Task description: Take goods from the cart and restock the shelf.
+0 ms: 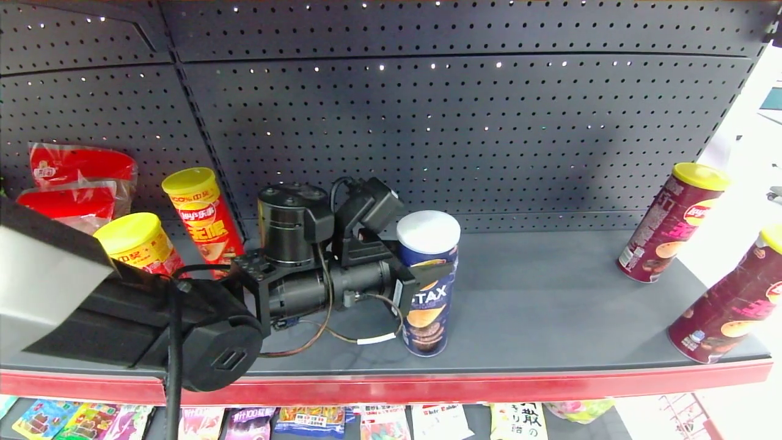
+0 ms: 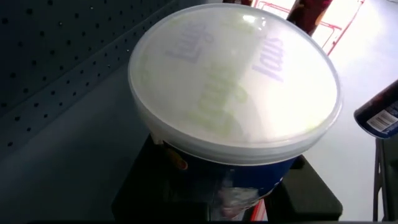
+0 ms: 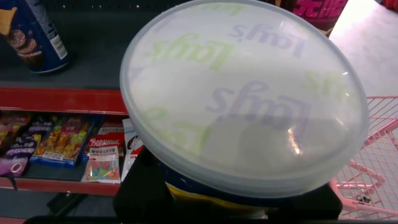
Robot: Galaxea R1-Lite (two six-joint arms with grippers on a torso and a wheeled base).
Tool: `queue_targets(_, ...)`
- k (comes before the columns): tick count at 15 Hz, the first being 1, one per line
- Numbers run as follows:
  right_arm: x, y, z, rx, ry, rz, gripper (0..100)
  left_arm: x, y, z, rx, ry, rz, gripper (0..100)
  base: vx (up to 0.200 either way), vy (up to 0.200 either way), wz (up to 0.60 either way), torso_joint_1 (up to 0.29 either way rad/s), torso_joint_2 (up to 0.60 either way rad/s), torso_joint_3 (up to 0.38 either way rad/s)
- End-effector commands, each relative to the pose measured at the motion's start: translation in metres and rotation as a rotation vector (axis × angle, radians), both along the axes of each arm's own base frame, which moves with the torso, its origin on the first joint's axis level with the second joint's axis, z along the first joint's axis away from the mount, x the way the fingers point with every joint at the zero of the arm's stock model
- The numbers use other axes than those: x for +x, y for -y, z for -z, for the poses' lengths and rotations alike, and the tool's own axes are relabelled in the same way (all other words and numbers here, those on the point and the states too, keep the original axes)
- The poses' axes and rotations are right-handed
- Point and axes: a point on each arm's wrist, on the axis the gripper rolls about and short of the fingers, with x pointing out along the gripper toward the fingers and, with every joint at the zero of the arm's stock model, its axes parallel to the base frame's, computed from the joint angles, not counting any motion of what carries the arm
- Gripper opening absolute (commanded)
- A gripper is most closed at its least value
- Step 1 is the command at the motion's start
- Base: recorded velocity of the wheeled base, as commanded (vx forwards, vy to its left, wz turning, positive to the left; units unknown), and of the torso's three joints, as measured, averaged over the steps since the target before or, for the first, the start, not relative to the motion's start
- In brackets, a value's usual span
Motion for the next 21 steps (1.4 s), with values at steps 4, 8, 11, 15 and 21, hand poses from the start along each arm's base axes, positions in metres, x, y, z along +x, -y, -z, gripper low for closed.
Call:
queue_targets(4, 0.0, 0.0, 0.0, 0.0, 0.0, 0.0, 0, -0.009, 0.0, 0.002, 0.008, -0.012, 0.018, 0, 0.0, 0.0, 0.0, 0.0, 0.0, 0.0)
queue_targets(8, 0.0, 0.0, 0.0, 0.0, 0.0, 0.0, 0, -0.011, -0.001, 0.003, 0.013, -0.018, 0.02, 0, 0.0, 0.0, 0.0, 0.0, 0.0, 0.0)
queue_targets(11, 0.0, 0.0, 0.0, 0.0, 0.002, 0.0, 0, -0.015, -0.001, 0.008, 0.025, -0.031, 0.028, 0, 0.0, 0.0, 0.0, 0.0, 0.0, 0.0)
queue_targets(15, 0.0, 0.0, 0.0, 0.0, 0.003, 0.0, 0, -0.015, -0.001, 0.008, 0.026, -0.031, 0.026, 0, 0.0, 0.0, 0.0, 0.0, 0.0, 0.0)
queue_targets(21, -0.001, 0.0, 0.0, 0.0, 0.006, 0.001, 0, -0.015, -0.001, 0.008, 0.027, -0.032, 0.026, 100, 0.0, 0.0, 0.0, 0.0, 0.0, 0.0)
